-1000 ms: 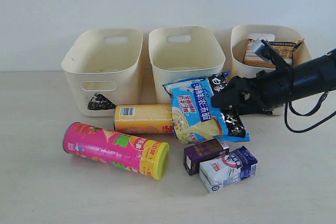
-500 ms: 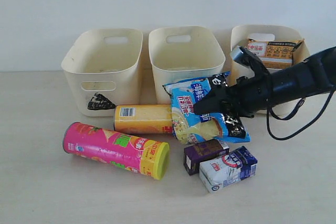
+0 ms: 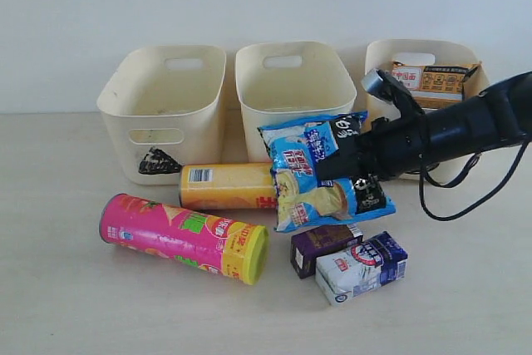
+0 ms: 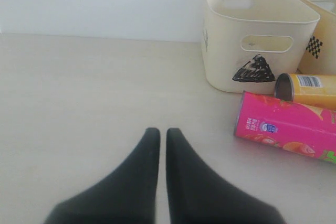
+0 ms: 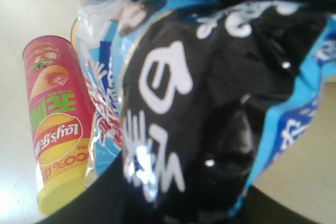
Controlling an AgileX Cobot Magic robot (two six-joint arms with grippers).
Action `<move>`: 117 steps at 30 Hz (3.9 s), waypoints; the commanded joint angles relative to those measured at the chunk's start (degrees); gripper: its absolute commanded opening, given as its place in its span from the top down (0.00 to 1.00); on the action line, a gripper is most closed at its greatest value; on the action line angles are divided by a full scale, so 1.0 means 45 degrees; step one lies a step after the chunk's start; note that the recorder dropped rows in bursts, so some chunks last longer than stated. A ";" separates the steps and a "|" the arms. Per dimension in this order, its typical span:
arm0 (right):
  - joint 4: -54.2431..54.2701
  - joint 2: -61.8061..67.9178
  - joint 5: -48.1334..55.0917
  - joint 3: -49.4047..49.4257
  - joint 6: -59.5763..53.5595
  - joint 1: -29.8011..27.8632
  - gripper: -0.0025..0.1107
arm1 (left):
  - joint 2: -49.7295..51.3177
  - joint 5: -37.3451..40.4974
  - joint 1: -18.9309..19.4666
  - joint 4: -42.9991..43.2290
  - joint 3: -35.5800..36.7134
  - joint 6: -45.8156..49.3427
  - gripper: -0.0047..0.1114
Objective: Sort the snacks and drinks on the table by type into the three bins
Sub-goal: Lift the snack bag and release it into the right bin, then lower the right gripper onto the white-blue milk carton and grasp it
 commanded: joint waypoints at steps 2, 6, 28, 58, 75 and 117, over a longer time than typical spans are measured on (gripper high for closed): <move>-0.0455 -0.1082 0.0364 0.0051 0.0012 -0.0347 0.98 | -0.0042 0.0011 0.0011 0.0046 -0.0036 0.0085 0.93; -0.1064 -0.2455 0.0774 0.0051 0.0820 -0.0434 0.98 | -0.0042 0.0011 0.0011 0.0046 -0.0036 0.0085 0.93; -0.1979 -0.4841 -0.9876 -0.1565 0.0179 -0.0434 0.98 | -0.0042 0.0011 0.0011 0.0046 -0.0036 0.0085 0.93; -0.1979 0.0037 -1.0485 -0.4595 0.0201 -0.0434 0.35 | -0.0042 -0.0014 0.0011 0.0046 -0.0036 0.0085 0.93; -0.1979 -0.2310 -0.9707 -0.4497 0.0231 -0.0434 0.26 | -0.0042 -0.0014 0.0011 0.0046 -0.0036 0.0085 0.93; -1.5065 -0.3157 0.4432 -0.3361 0.1861 0.2505 0.51 | -0.0042 -0.0014 0.0011 0.0046 -0.0036 0.0085 0.93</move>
